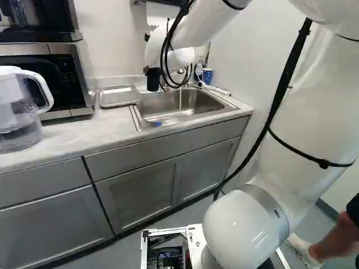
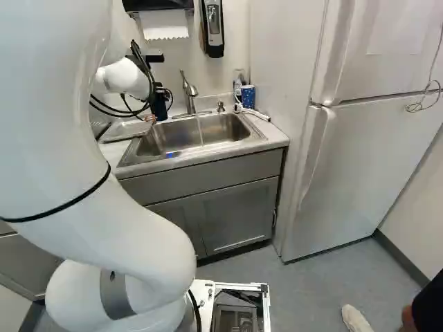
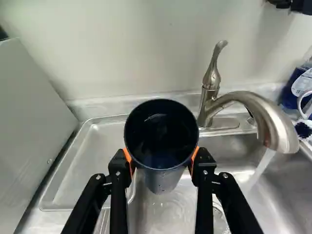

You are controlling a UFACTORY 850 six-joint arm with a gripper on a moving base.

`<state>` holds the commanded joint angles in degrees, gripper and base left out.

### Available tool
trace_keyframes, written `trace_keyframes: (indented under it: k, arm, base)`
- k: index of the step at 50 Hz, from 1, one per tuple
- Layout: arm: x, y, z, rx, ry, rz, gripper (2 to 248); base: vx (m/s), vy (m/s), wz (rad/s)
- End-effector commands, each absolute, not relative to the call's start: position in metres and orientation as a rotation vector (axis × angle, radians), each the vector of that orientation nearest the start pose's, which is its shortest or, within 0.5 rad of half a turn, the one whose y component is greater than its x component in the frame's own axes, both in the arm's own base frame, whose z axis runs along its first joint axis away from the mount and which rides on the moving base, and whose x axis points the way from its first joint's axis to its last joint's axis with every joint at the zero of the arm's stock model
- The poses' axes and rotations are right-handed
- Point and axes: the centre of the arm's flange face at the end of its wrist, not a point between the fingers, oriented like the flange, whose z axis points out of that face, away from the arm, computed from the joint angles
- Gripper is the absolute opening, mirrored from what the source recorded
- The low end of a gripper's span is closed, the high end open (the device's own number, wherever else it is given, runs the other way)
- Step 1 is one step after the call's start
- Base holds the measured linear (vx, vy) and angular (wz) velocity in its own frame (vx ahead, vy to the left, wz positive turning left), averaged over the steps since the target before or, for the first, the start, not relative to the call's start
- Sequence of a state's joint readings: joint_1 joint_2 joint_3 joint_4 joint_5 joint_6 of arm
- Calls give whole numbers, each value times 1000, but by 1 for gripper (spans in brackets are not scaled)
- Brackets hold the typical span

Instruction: Rinse the cup and place it in the tray

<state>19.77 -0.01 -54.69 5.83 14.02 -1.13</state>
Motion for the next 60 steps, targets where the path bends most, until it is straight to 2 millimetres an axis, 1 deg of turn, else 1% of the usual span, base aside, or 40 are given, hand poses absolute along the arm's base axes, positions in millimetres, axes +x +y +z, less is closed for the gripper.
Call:
trace_keyframes:
  k: [8, 23, 60]
  arm:
    - [487, 173, 606, -2395, -331, -1652, 124]
    - [487, 173, 606, -2393, -317, -1648, 124]
    - [487, 173, 606, -2280, 119, -1476, 124]
  base:
    - [0, 0, 0]
    - [0, 0, 0]
    - [0, 0, 0]
